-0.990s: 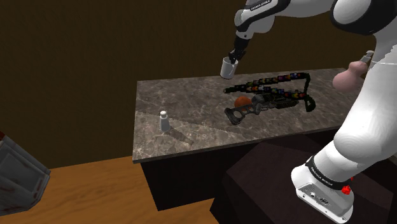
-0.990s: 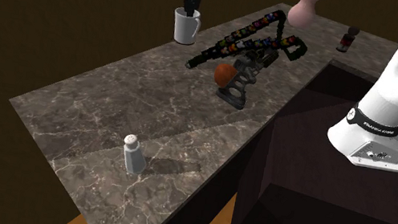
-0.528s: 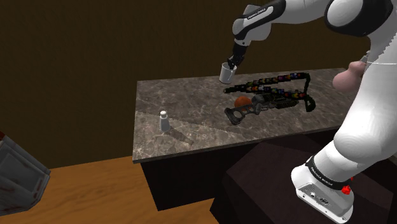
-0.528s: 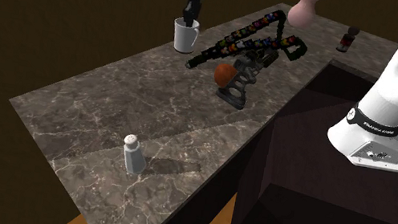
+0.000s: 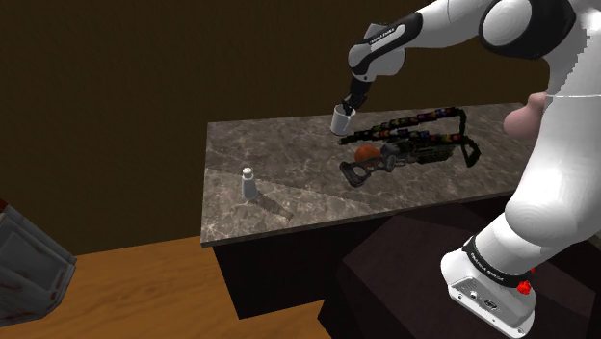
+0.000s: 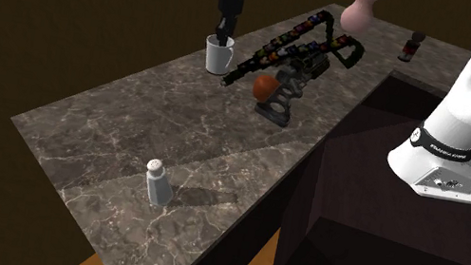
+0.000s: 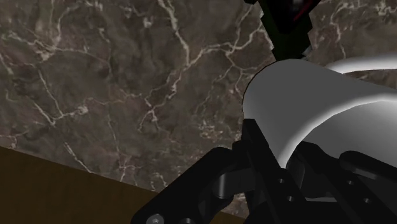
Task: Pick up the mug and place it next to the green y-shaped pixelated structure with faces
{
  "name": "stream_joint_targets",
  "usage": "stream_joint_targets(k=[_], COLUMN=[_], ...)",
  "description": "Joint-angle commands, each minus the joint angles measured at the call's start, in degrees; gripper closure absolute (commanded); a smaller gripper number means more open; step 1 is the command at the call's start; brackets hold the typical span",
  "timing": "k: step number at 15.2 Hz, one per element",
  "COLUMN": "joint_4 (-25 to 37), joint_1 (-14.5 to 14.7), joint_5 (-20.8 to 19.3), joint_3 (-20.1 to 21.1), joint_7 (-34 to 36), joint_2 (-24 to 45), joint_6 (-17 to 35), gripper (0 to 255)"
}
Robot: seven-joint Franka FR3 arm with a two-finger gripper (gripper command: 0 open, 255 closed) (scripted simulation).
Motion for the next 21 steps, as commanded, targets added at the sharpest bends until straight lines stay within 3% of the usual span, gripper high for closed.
stream_joint_targets(k=[1,12,13,18,21], joint_4=[-0.2,-0.5,0.0,-0.5,-0.3], joint_1=[0.0,-0.1,-0.1,-0.1,-0.1], joint_5=[0.1,0.4,0.4,0.4,-0.1], joint_3=[0.1,0.2,0.3,0.2,-0.2], joint_7=[-0.1,-0.4,-0.4,-0.4,-0.1], joint_2=[0.8,2.4,2.8,2.4,-1.4], joint_6=[1.1,2.9,2.7,2.9,-1.1], gripper=[255,255,0,0,0])
